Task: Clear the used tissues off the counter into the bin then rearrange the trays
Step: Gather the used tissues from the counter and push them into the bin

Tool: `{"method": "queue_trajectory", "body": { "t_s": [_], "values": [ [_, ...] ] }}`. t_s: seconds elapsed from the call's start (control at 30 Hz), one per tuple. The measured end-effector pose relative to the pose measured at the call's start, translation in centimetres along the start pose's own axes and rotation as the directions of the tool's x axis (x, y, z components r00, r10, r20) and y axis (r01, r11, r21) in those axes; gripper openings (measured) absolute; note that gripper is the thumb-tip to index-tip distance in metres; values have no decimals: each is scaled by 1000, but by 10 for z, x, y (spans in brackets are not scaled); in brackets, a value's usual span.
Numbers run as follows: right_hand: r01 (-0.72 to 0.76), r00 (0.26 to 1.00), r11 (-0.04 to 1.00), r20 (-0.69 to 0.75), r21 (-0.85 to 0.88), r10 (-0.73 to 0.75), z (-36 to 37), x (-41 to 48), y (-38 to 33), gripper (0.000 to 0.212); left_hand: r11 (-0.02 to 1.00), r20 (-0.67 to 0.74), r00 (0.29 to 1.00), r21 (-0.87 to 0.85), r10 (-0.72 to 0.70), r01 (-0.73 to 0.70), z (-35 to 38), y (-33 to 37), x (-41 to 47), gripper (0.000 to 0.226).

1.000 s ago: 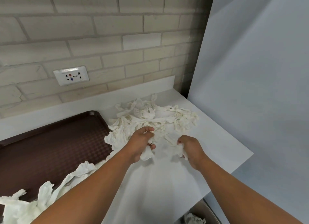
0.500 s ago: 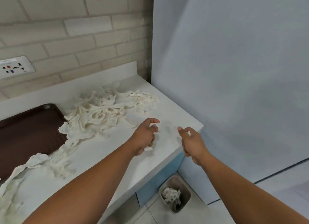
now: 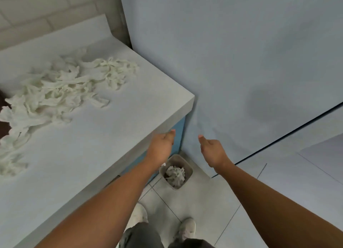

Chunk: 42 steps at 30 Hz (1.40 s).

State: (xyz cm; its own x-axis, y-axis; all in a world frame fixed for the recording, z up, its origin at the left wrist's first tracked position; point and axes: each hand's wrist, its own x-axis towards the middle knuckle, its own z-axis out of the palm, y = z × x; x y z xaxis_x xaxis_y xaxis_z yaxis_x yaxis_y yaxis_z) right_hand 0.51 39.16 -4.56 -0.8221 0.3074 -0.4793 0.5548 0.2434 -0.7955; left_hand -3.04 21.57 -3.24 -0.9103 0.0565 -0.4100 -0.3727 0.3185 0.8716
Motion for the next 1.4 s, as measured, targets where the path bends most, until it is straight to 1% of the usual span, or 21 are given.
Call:
{"method": "queue_trajectory", "body": {
  "t_s": [0.1, 0.2, 0.27, 0.3, 0.33, 0.4, 0.43, 0.47, 0.53, 0.57, 0.63, 0.73, 0.8, 0.9, 0.97, 1.03, 1.1, 1.2, 1.23, 1.33, 1.4],
  "values": [
    [-32, 999, 999, -16, 9, 32, 7, 11, 32, 58, 995, 48, 999, 100, 20, -25, 23, -31, 8, 53],
    [-94, 996, 995, -12, 15, 94, 19, 30, 69, 63, 985, 66, 998, 174, -15, 4, 49, -73, 24, 56],
    [-149, 989, 988, 8, 36, 149, 28, 44, 96, 63, 956, 61, 998, 292, 8, -26, 66, -103, 38, 49],
    [-177, 984, 983, 35, 55, 175, 34, 51, 113, 60, 934, 68, 997, 354, 22, -45, 72, -118, 44, 44],
    [-209, 977, 974, 60, 90, 204, 39, 59, 130, 53, 916, 84, 996, 397, 28, -59, 79, -132, 52, 40],
    [-261, 965, 954, 79, 150, 252, 48, 72, 161, 32, 923, 138, 990, 384, -21, -34, 96, -164, 74, 33],
    [-271, 962, 951, 77, 148, 262, 52, 79, 178, 26, 932, 160, 984, 362, -72, 9, 104, -180, 88, 29],
    [-285, 958, 949, 64, 136, 278, 57, 85, 195, 28, 933, 170, 978, 355, -121, 53, 112, -200, 102, 24],
    [-300, 954, 950, 47, 83, 297, 64, 97, 225, 31, 908, 170, 965, 403, -198, 115, 123, -237, 127, 16],
    [-297, 954, 954, 48, 43, 295, 68, 104, 241, 30, 885, 165, 960, 446, -225, 131, 129, -257, 139, 21],
    [-325, 945, 946, 49, -3, 324, 73, 113, 269, 37, 853, 156, 949, 495, -274, 165, 134, -288, 156, 35],
    [-344, 938, 939, 41, -20, 344, 83, 127, 311, 41, 838, 152, 939, 511, -307, 192, 143, -330, 179, 47],
    [-336, 941, 940, 12, -54, 337, 93, 137, 338, 38, 832, 112, 947, 516, -302, 205, 150, -352, 195, 44],
    [-329, 944, 942, -60, -68, 326, 106, 150, 368, 31, 856, 32, 954, 451, -298, 252, 161, -380, 222, 33],
    [-324, 942, 946, -76, 31, 325, 116, 157, 380, 28, 859, 2, 947, 421, -322, 291, 168, -396, 240, 30],
    [-334, 936, 926, -56, 178, 348, 126, 163, 386, 28, 868, -13, 924, 339, -382, 363, 175, -410, 253, 30],
    [-352, 928, 908, -44, 227, 371, 135, 170, 390, 23, 870, 4, 911, 298, -413, 393, 178, -422, 260, 32],
    [-368, 918, 905, -72, 215, 391, 148, 182, 397, 14, 855, 19, 914, 363, -405, 371, 176, -435, 264, 57],
    [-368, 916, 904, -80, 219, 393, 152, 186, 398, 13, 856, 12, 920, 372, -391, 359, 173, -437, 264, 59],
    [-337, 926, 907, -88, 254, 368, 163, 194, 394, 8, 865, 28, 934, 388, -357, 319, 162, -438, 258, 54],
    [-315, 933, 910, -87, 269, 349, 170, 200, 391, 10, 856, 68, 939, 437, -337, 275, 154, -439, 252, 49]
  ]
}}
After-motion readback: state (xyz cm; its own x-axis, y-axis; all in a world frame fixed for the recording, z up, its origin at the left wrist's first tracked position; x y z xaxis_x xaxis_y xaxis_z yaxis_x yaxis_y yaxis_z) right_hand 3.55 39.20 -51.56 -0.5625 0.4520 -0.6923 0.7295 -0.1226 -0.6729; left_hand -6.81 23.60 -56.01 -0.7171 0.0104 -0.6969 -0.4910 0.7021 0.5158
